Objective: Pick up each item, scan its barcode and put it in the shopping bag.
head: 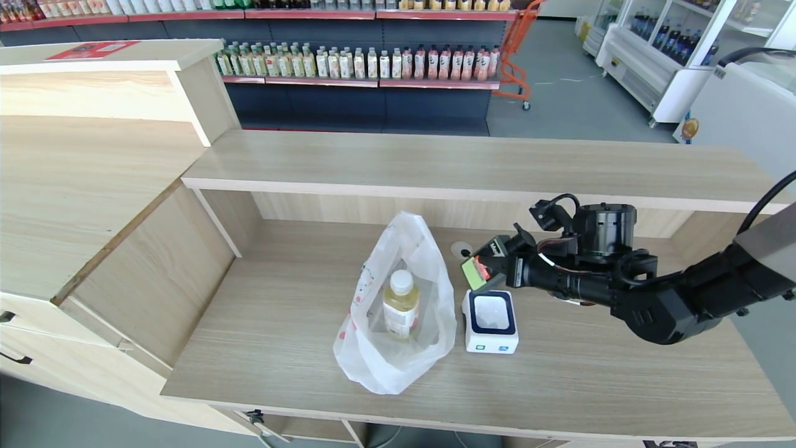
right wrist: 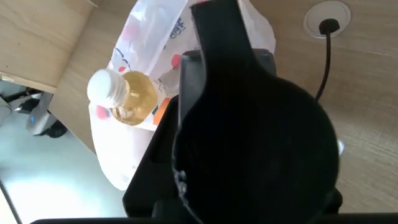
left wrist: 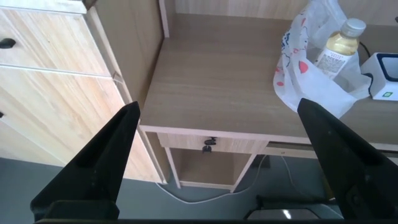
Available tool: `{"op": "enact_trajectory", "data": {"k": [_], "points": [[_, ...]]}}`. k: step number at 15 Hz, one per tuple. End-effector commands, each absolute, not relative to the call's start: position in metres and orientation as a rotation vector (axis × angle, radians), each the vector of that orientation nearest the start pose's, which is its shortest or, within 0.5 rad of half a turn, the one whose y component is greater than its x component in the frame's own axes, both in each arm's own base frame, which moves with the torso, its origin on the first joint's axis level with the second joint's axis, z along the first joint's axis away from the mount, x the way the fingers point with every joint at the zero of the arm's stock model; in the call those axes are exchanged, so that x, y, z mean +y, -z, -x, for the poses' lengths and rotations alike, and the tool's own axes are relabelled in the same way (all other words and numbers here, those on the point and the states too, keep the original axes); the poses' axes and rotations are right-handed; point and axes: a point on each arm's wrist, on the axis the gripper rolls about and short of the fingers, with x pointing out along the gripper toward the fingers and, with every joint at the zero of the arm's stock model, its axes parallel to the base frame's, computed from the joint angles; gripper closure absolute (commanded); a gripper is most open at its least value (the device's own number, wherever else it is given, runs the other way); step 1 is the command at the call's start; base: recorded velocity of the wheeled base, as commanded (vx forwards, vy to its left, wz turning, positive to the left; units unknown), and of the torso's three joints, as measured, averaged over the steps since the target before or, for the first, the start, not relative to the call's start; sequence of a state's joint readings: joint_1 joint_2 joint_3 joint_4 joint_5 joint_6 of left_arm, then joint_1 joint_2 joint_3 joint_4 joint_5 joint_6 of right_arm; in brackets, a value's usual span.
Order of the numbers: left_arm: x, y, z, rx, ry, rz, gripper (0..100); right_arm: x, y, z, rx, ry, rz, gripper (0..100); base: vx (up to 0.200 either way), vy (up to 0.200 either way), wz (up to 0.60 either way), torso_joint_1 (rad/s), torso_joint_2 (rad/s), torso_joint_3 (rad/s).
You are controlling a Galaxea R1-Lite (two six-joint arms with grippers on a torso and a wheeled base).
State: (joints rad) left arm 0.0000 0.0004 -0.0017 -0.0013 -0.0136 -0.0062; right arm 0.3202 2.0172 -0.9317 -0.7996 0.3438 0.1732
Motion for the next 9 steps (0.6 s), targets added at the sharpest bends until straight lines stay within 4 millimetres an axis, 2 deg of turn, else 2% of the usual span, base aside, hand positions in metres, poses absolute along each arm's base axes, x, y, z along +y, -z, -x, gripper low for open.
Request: {"op": "enact_trajectory", "data": {"k": [1,5,7,9], "points": [[0.000,-0.076,0.023,-0.003,0.014,0.006,0,0.132,-0.115,-0.357,0.352,-0.646,-0.141,100,0.000,0.000,0.00,0.000,0.00,0.000],[0.000,-0.076,0.023,-0.003,0.014,0.006,0,0.138,-0.088,-0.376,0.368,-0.642,-0.055,100,0.000,0.000,0.00,0.000,0.00,0.000],[0.000,-0.076,0.023,-0.003,0.014,0.006,0,0.143,-0.074,-0.393,0.345,-0.614,0.018,100,0.000,0.000,0.00,0.000,0.00,0.000],[0.000,-0.076,0.023,-0.003,0.014,0.006,0,0.147,-0.064,-0.403,0.303,-0.624,0.068,100,0.000,0.000,0.00,0.000,0.00,0.000]]}}
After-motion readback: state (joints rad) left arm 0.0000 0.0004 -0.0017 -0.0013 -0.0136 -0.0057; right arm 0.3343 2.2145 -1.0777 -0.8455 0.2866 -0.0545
